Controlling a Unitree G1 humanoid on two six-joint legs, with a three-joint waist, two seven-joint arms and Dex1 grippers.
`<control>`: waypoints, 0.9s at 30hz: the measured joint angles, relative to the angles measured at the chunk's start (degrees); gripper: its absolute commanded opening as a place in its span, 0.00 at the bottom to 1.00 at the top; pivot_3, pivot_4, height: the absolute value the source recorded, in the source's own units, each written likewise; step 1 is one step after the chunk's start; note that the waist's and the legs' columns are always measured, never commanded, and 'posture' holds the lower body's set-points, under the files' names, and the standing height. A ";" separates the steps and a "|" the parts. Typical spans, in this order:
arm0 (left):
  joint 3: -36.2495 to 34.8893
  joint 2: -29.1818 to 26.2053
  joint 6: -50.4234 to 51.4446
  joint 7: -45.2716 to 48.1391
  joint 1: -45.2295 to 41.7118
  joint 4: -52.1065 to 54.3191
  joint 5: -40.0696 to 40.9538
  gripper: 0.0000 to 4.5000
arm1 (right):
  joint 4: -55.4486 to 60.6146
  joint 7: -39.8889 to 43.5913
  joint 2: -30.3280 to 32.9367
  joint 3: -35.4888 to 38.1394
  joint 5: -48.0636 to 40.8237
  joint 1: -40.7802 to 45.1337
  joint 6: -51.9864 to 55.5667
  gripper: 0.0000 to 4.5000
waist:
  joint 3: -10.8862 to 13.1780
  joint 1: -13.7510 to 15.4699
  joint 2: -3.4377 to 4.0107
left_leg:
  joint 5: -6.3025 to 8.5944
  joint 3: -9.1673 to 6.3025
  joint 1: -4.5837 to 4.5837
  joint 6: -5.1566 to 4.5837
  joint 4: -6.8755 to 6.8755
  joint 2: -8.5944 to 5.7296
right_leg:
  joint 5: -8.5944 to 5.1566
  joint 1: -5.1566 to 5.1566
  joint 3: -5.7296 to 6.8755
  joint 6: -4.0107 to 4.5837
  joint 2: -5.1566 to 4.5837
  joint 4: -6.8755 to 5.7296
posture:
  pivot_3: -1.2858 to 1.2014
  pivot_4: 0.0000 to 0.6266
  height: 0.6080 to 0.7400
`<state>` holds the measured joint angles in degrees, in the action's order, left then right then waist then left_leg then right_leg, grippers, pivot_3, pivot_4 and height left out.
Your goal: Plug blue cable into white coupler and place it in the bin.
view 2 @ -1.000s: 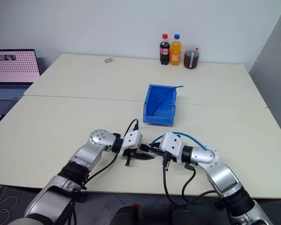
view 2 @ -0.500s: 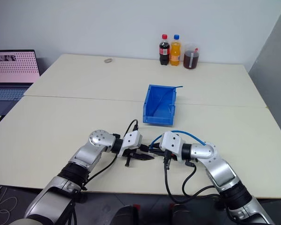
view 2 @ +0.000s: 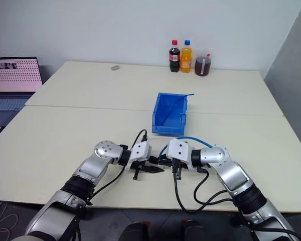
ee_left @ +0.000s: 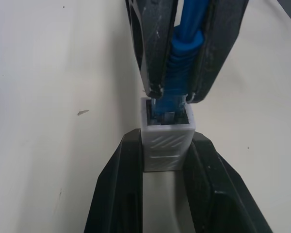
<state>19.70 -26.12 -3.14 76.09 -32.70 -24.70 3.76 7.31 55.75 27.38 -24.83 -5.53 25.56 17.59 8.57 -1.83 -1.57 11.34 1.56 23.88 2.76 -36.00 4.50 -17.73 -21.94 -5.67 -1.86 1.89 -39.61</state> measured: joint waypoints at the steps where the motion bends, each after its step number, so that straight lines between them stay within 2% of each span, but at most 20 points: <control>1: -0.02 0.00 -0.14 -0.22 0.17 0.07 -0.02 0.18 | -0.02 -0.04 -0.09 0.05 0.00 -0.07 0.00 0.01 | -0.01 0.00 0.00 | 0.00 0.00 0.00 0.00 0.00 0.00 | 0.00 0.00 0.00 0.00 0.00 0.00 | 0.52 0.24 1.00; 3: -0.49 0.03 -0.31 -0.70 0.78 0.18 0.05 0.34 | -0.11 -0.93 -1.11 0.88 -0.04 -0.45 -0.32 0.01 | -0.03 -0.01 -0.03 | 0.00 0.00 0.00 0.00 -0.01 0.01 | 0.00 0.00 0.00 0.00 0.00 -0.04 | 0.52 0.24 1.00; 10: -2.11 -1.59 -0.67 -1.74 3.66 3.26 0.93 0.65 | 0.45 -3.79 -2.37 3.26 -0.34 -1.90 -0.71 0.01 | 0.03 -0.03 -0.01 | 0.00 0.03 0.04 0.00 -0.02 0.01 | -0.01 -0.13 -0.04 -0.01 0.00 -0.22 | 0.52 0.24 1.00; 11: -2.37 -2.03 -0.66 -1.86 4.12 3.88 1.09 0.73 | 0.51 -4.15 -2.25 3.66 -0.33 -2.03 -0.50 0.01 | 0.05 -0.03 -0.01 | 0.00 0.03 0.06 0.01 -0.02 0.01 | -0.01 -0.16 -0.05 0.00 0.00 -0.25 | 0.52 0.24 1.00; 17: -7.48 -4.82 3.92 -6.26 8.45 10.82 3.21 1.00 | 5.29 -5.30 -0.50 8.63 -2.50 -2.50 3.71 0.01 | 0.17 -0.01 0.02 | 0.00 0.03 0.21 0.01 -0.02 0.04 | -0.03 -0.33 -0.04 0.03 0.00 -0.31 | 0.52 0.24 1.00; 23: -15.93 -3.80 14.64 -21.64 8.63 23.10 4.66 1.00 | 8.85 -5.62 0.59 14.59 -7.97 -0.90 9.12 0.01 | 0.29 -0.02 0.00 | 0.00 0.02 0.24 0.01 -0.04 0.04 | -0.03 -0.32 -0.05 0.00 -0.01 -0.30 | 0.52 0.24 1.00; 27: -17.70 -4.10 22.09 -28.67 8.87 31.25 3.71 1.00 | 3.74 -7.63 -2.78 18.08 -11.43 7.89 11.83 0.01 | 0.38 -0.75 0.02 | -0.01 0.04 0.14 0.01 -0.01 0.06 | -0.02 -0.32 -0.08 0.01 0.03 -0.34 | 0.52 0.24 1.00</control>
<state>2.00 -30.22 18.96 47.42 -23.84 6.55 7.48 11.05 48.12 24.60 -6.75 -16.96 33.45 29.42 8.95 -2.58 -1.55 11.34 1.59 24.03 2.77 -36.01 4.56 -17.75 -22.26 -5.76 -1.85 1.93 -39.95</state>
